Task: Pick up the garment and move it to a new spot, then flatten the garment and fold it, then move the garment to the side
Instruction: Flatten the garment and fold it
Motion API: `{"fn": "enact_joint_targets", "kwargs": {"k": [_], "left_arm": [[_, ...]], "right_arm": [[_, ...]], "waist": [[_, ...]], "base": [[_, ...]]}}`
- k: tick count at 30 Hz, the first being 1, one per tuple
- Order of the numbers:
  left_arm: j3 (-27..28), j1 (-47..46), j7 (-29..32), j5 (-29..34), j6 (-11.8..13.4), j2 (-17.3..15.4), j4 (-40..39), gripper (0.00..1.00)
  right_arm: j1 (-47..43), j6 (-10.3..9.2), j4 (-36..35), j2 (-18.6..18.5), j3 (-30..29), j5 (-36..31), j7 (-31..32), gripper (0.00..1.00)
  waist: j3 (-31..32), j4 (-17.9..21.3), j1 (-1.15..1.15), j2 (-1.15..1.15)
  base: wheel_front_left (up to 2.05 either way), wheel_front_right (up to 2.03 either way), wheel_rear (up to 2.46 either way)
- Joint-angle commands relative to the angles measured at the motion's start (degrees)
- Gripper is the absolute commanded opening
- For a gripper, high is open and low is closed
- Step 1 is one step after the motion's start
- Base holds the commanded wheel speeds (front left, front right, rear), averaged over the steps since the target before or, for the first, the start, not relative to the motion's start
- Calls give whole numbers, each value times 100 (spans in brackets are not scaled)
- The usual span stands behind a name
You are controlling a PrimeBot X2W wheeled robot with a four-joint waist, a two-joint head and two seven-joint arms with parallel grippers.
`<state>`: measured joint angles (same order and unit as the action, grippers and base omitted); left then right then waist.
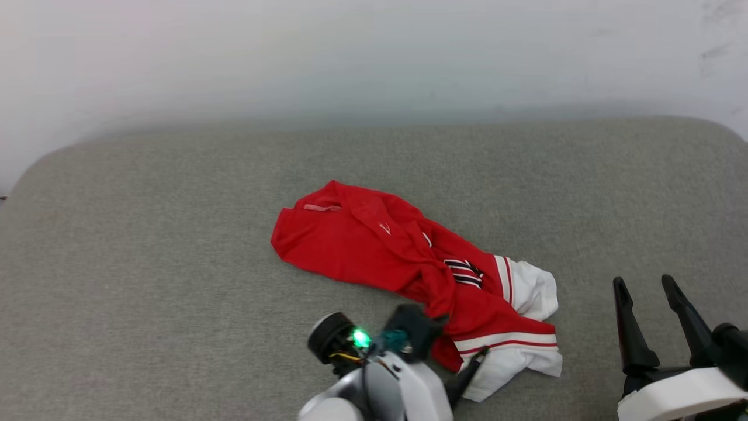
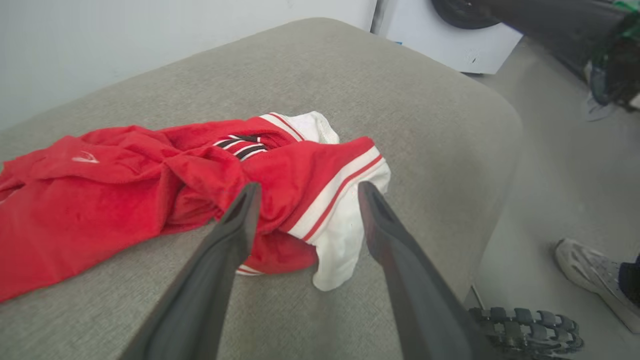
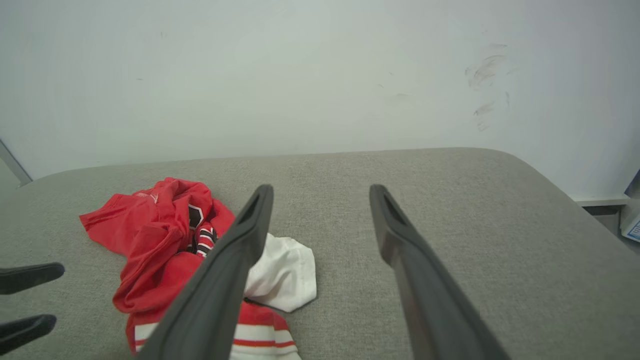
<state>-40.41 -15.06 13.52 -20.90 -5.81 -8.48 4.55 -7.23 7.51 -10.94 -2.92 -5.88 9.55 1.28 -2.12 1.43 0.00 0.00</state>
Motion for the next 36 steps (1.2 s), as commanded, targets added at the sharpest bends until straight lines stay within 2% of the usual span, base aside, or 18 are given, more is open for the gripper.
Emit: {"fn": "enact_joint_targets", "kwargs": {"k": [1,6,11,18,23,24,25,26,31,36], "left_arm": [[-152,-168,77,25,-57,50,49,100],[-794,-648,343,38,-150,119,348,100],[-1239,-1142,691,-64,-164,57,967,100],[-1972,-1707,1172,-464,-170,-147,1738,100],[-2686,-1855,1856,-946,-175,-396,2020,100],[-2782,-1914,1916,-1016,-177,-447,2021,80],[-2834,-1968,1912,-1088,-176,-476,2007,37],[-2881,-2045,1884,-1119,-176,-513,2001,0],[-2706,-2295,1357,-1096,-113,-567,1834,0],[-2389,-2255,855,-1093,168,-745,1349,0]], "right_arm": [[109,-4,-6,4,-3,-6,-29,100],[301,-4,41,6,13,67,-121,100],[516,-4,186,6,55,160,-255,100],[752,-4,423,5,68,199,-461,100],[850,-4,557,5,51,232,-574,100],[859,-4,578,5,48,242,-593,100],[869,-4,600,6,48,245,-601,100],[887,-4,616,5,43,255,-612,100],[854,-4,669,5,-49,237,-649,100],[736,-4,706,5,-125,213,-614,100]], "waist": [[-216,170,0,0],[-620,408,0,0],[-987,633,0,0],[-1279,853,0,0],[-1342,886,0,0],[-1350,882,0,0],[-1355,876,0,0],[-1351,866,0,0],[-1215,702,0,0],[-932,461,0,0]], "base": [[0,0,0],[0,0,0],[0,0,0],[0,0,0],[0,0,0],[0,0,0],[0,0,0],[0,0,0],[0,0,0],[0,0,0]]}}
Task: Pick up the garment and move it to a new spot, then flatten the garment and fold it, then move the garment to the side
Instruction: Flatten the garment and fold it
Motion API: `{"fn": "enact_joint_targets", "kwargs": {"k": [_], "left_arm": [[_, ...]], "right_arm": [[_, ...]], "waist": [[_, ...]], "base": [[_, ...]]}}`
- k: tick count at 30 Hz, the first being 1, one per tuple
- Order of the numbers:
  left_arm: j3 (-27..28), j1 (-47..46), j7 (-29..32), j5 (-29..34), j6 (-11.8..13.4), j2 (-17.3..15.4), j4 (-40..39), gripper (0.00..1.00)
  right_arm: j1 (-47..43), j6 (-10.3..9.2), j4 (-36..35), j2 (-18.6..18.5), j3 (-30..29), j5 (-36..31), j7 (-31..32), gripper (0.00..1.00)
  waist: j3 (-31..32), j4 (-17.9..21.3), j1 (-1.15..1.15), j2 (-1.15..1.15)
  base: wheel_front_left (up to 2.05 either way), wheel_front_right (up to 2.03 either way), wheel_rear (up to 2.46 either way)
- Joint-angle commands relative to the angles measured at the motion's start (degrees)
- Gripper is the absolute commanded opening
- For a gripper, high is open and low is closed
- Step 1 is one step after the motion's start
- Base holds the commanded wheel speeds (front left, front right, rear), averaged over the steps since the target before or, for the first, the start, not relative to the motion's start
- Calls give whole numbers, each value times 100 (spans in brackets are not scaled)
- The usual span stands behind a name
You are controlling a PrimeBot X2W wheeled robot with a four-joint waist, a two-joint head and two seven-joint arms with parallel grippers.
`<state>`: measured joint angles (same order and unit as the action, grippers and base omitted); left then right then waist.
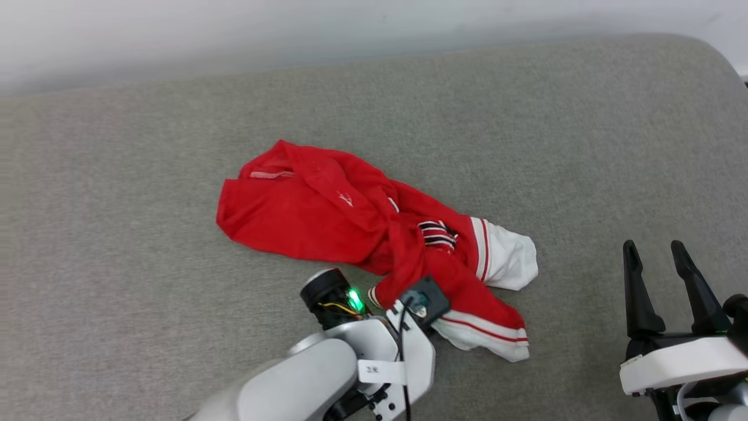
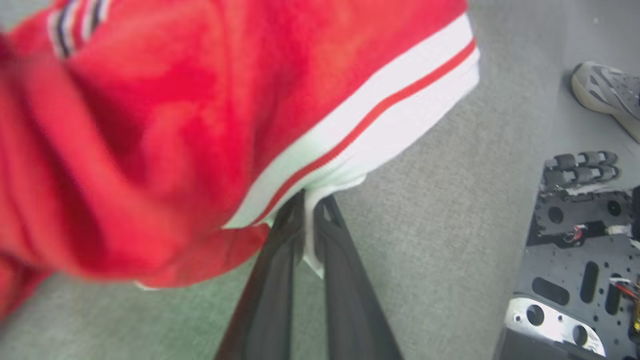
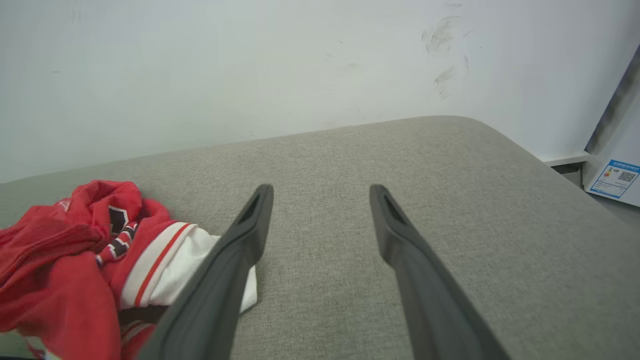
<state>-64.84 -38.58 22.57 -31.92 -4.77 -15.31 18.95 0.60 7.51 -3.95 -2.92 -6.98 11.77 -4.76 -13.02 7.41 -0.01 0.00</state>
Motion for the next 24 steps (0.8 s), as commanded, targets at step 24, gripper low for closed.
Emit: {"fn": "enact_joint_targets", "kwargs": {"k": [24], "left_arm": [[2014,2263,-291,-1156,2502,-2610,-2461,0]], "right_arm": [[-353,-4,-131,4,-231,1,227,100]], "waist": [[637,-695,1,0]], "base": [[0,0,0]]}}
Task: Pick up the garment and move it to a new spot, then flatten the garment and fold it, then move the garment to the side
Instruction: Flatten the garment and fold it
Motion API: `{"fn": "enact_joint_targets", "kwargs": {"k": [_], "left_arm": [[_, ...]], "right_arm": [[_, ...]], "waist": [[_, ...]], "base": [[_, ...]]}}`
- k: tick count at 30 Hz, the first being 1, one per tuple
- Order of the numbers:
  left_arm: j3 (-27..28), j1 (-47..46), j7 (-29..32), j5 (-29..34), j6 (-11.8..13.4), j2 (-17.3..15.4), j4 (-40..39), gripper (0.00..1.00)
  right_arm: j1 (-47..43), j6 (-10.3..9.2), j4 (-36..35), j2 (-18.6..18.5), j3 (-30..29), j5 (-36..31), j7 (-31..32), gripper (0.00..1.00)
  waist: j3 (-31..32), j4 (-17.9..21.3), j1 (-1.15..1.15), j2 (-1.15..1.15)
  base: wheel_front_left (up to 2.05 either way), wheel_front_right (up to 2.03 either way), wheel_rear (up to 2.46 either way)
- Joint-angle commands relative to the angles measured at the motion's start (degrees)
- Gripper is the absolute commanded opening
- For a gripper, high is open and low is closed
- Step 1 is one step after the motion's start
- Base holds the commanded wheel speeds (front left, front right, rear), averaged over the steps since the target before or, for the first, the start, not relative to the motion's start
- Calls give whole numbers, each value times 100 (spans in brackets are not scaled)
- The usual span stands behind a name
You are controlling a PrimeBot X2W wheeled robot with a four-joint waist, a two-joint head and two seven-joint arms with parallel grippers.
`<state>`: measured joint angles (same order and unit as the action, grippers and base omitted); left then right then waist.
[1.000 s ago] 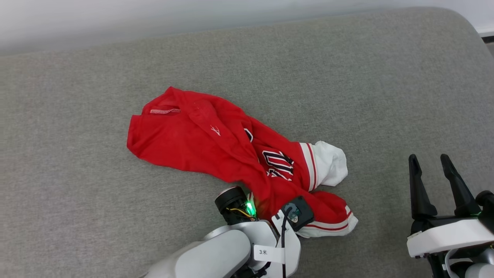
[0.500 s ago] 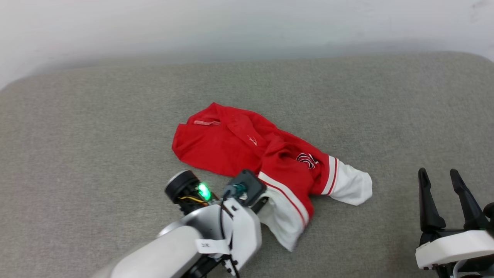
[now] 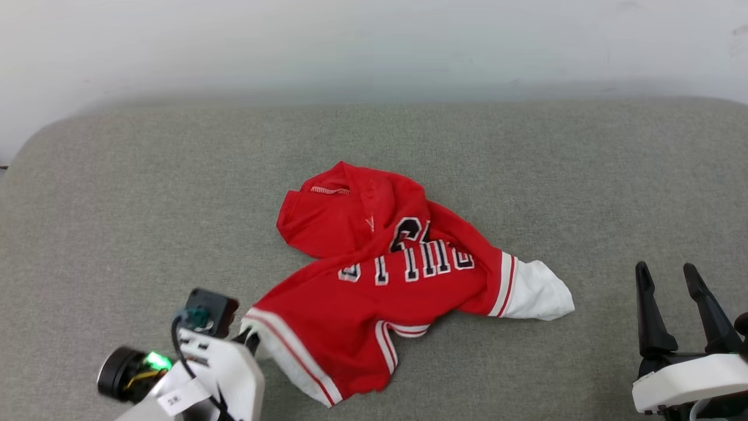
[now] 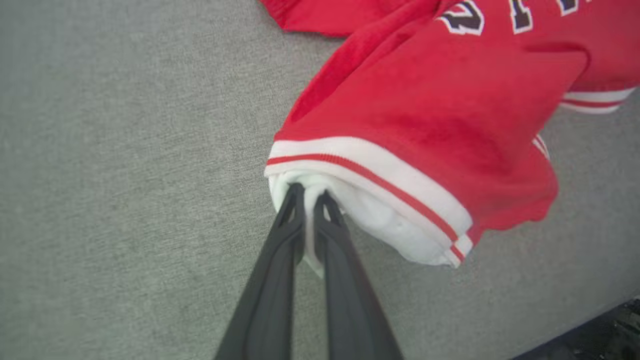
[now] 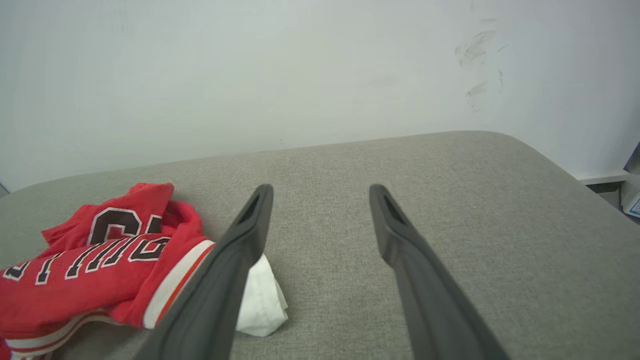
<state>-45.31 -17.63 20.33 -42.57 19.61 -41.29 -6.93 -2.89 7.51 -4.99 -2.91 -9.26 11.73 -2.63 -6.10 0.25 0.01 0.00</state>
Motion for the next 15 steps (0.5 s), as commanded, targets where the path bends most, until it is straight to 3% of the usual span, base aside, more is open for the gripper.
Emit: {"fn": "enact_joint_targets", "kwargs": {"k": [1,9,10,11,12,15], "left_arm": [[125,270,-155,-211,91,36,227,0],[378,653,-992,-647,-103,582,1129,0],[407,661,-1111,-664,-128,662,1214,20],[449,660,-1234,-682,-132,731,1296,51],[487,661,-1361,-697,-141,802,1357,100],[618,640,-1791,-626,-90,947,1482,100]], "right_arm": [[17,-4,-42,3,-8,1,16,100],[117,-4,-77,3,-46,-53,60,100],[119,-4,-78,3,-54,-66,70,100],[117,-4,-85,4,-63,-71,84,100],[109,-4,-90,3,-74,-72,101,100],[76,-4,-86,3,-99,-112,132,100]], "waist": [[-85,29,-1,0],[-253,90,-1,0],[-253,89,-1,0],[-245,88,-1,0],[-227,83,-1,0],[-112,62,-1,0]], "base": [[0,0,0],[0,0,0],[0,0,0],[0,0,0],[0,0,0],[0,0,0]]}}
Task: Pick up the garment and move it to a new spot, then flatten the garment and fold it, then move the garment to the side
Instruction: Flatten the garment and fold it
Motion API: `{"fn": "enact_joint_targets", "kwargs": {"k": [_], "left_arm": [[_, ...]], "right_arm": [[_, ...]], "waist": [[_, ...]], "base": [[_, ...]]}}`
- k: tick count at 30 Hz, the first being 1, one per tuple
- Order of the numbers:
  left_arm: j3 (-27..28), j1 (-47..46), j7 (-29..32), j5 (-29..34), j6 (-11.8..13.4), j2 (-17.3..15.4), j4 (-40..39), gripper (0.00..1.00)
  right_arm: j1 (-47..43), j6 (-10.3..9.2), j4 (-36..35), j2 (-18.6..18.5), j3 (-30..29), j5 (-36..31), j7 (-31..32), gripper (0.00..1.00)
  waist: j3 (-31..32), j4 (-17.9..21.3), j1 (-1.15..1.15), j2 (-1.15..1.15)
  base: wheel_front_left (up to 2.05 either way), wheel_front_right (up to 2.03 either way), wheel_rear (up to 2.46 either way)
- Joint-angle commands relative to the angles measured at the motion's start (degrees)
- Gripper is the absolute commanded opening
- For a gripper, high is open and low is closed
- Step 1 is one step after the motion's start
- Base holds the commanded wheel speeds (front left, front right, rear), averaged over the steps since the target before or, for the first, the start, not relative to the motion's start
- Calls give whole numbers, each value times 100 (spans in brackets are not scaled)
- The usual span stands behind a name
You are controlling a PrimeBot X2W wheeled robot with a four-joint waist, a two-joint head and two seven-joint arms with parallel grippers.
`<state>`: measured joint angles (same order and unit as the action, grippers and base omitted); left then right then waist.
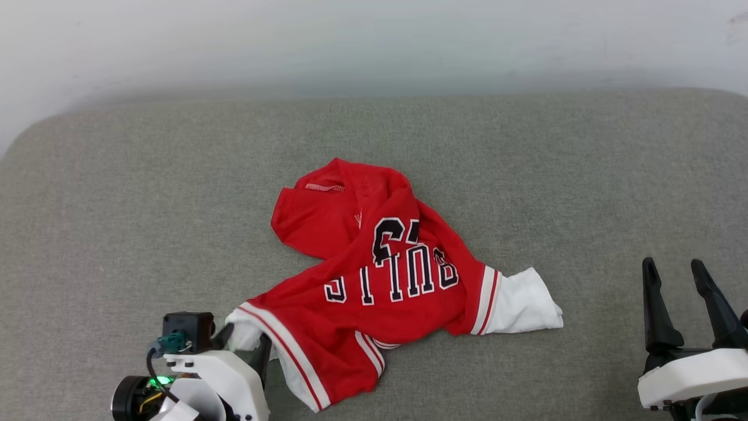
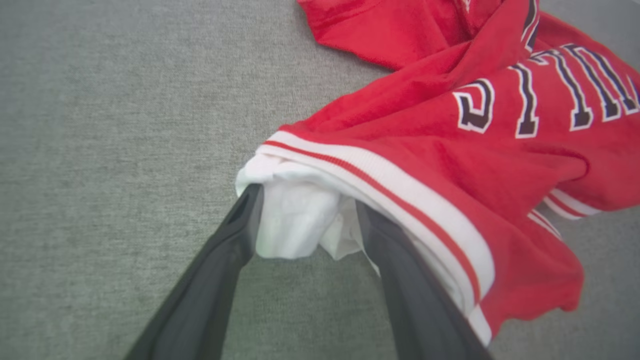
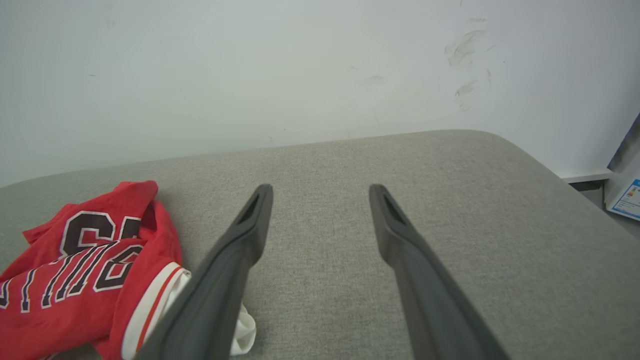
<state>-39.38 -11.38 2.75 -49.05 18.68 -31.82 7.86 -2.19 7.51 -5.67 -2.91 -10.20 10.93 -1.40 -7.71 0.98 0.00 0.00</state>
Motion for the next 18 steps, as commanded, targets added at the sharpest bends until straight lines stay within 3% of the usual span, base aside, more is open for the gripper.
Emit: {"fn": "enact_joint_targets", "kwargs": {"k": [1,11,18], "left_arm": [[75,22,-189,49,32,32,29,100],[579,201,-1591,250,67,273,-18,100],[1134,446,-1800,875,21,582,-574,100]], "right_arm": [[-10,-4,-21,3,-7,-46,26,100],[-221,-4,-47,3,2,-78,168,100],[-394,-4,-84,3,-27,-49,339,100]], "waist": [[95,-18,0,0],[620,-52,0,0],[799,-48,0,0]], "base": [[0,0,0],[0,0,0],[0,0,0]]}}
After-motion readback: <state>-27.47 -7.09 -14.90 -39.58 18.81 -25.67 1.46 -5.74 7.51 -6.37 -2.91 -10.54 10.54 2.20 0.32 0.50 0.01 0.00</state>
